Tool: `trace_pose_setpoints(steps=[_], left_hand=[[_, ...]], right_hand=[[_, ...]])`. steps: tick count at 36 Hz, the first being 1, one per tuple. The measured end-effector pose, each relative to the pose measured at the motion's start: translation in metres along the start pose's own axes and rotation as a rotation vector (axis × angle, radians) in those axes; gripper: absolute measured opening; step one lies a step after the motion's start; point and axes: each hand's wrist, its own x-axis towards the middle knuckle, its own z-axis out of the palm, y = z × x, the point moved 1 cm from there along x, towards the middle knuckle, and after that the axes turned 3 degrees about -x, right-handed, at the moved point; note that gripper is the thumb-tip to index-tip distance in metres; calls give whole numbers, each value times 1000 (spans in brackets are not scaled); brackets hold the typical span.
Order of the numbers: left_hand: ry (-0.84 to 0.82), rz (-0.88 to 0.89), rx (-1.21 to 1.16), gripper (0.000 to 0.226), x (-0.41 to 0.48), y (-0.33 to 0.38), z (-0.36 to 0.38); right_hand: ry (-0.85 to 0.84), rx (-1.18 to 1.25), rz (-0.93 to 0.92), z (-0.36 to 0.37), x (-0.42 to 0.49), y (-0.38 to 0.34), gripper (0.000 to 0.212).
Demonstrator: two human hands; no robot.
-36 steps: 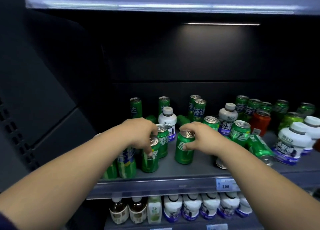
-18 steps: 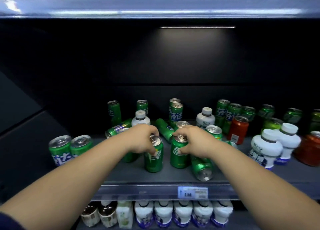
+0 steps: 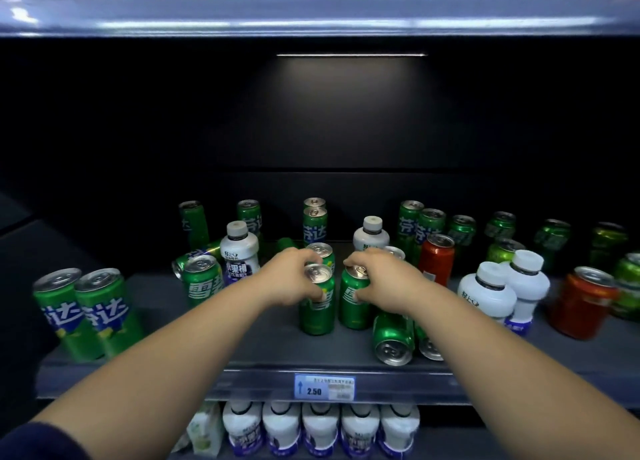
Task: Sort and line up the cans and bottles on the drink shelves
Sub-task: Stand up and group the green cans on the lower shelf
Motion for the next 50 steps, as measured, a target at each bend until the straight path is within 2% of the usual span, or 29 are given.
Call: trace_pose_setpoints(steps=[3,9,12,14,18,22,26,33,37,41,45,50], left_hand=[[4,7,-5,59,2,9,7],[21,8,-63,70,-4,6,7],[27,-4,-144,67,-8,-1,2],[41,17,-115,61,-8,-7,-4],[31,50,-10,53,-9,-18,-32],[70,20,100,47,-9,-35,-75],[97,-23,166,37,-1,-66,-120],[28,-109,169,45,37,-123,-180],[16,-121,160,47,61,-155,-195],[28,-81,190,50,80,-185,-205],[49,-34,185,55,101,-208,-210],[34,-32,185,70,125,-227,-209]], right_hand=[[11,-9,-9,2,0,2,67],[10,-21,-18,3,5,1,64],[38,-34,-37,-2,10,-1,53],[76,3,-46,-6,15,-3,45],[144,124,-54,-16,29,-8,52],[171,142,-33,-24,46,-14,50],[136,144,-19,-30,67,-28,69],[2,200,-78,-41,126,-77,55],[-1,235,-77,-33,172,-105,65],[-15,215,-152,-26,207,-131,51],[21,185,-149,-13,241,-141,39],[-18,163,-140,7,273,-148,53]])
